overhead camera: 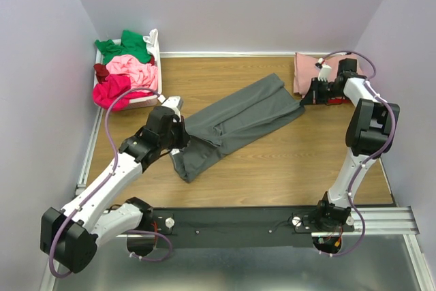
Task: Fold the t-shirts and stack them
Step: Fold the tshirt
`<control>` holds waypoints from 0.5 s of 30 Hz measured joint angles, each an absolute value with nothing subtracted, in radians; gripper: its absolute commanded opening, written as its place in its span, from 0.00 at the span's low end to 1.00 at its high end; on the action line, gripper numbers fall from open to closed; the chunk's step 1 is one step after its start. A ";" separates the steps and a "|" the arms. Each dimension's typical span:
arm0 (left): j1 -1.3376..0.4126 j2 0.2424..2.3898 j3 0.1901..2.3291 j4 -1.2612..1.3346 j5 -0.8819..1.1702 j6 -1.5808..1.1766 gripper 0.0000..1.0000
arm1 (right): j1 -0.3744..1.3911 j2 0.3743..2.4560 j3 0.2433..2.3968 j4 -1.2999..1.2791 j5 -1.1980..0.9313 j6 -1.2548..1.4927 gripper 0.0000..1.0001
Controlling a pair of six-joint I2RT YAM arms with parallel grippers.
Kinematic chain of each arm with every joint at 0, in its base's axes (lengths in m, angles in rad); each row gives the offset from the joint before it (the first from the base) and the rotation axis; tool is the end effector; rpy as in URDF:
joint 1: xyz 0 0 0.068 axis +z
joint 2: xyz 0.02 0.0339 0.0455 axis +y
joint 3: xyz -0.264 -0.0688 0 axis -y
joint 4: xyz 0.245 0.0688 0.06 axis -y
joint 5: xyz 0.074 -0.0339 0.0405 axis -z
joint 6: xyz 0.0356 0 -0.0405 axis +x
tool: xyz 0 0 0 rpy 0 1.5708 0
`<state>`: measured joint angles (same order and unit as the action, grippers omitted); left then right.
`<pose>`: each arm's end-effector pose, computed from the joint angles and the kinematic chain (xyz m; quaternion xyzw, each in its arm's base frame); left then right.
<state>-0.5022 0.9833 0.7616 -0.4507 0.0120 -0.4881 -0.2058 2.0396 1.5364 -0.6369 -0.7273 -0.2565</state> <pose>0.1853 -0.1022 0.2696 0.0090 0.9007 -0.2111 0.3795 0.4207 -0.0636 0.1920 -0.0991 0.9108 0.2925 0.2740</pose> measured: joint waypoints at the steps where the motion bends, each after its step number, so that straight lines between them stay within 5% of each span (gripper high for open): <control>1: -0.492 0.984 0.764 -0.451 0.013 -0.482 0.00 | -0.204 2.040 1.537 -0.634 -0.727 -0.251 0.00; 15: -0.389 1.073 0.812 -0.437 0.065 -0.414 0.00 | -0.167 2.069 1.585 -0.593 -0.728 -0.193 0.01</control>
<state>-0.3889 1.0733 0.8120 -0.4370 0.0654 -0.4145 -0.1673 2.0686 1.5852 -0.5934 -0.7277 -0.1928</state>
